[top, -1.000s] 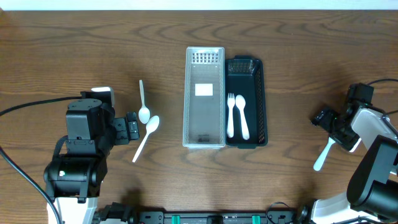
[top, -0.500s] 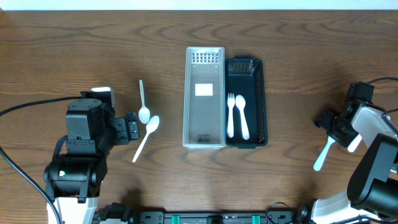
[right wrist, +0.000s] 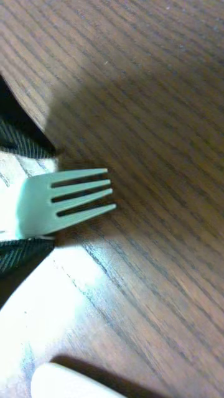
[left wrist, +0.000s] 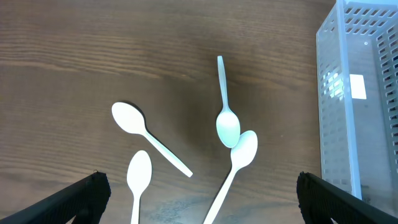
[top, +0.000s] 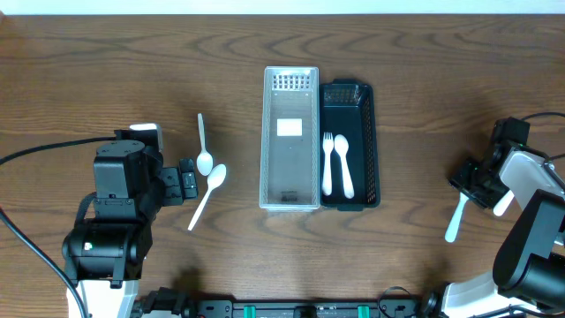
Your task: Pack container
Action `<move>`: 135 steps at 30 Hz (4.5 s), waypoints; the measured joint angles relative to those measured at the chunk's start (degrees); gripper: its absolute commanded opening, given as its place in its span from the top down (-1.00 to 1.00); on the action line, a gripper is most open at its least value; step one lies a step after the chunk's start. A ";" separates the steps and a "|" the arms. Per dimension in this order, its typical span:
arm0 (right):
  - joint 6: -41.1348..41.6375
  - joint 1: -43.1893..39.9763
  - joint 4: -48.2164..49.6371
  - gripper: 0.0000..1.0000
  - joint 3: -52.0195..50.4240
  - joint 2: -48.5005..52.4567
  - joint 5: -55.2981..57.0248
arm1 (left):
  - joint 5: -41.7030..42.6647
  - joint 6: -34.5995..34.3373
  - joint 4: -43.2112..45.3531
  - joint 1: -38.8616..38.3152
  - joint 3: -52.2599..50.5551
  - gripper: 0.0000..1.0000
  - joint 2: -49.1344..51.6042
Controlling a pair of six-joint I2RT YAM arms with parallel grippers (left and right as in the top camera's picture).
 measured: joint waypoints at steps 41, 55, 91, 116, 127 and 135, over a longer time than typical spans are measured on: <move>-2.73 19.41 -9.03 0.27 10.56 -12.68 -3.28 | 0.00 0.00 0.00 0.00 0.00 -0.96 0.00; -3.39 24.46 -16.50 0.12 18.08 -14.08 1.81 | 0.00 0.00 0.00 0.00 0.00 -0.96 0.00; -11.47 14.05 -10.32 -0.35 9.73 6.97 3.21 | 0.02 0.00 0.00 0.00 0.00 -0.96 0.00; -11.72 14.05 -8.68 0.10 8.24 5.99 1.29 | 0.00 0.00 0.00 0.00 0.00 -0.96 0.00; -11.91 13.92 -9.55 0.43 8.13 5.99 2.14 | 0.00 0.00 0.00 0.00 0.00 -0.96 0.00; -11.93 13.64 -9.57 0.55 8.09 5.99 2.25 | 0.00 0.00 0.00 0.00 0.00 -0.96 0.00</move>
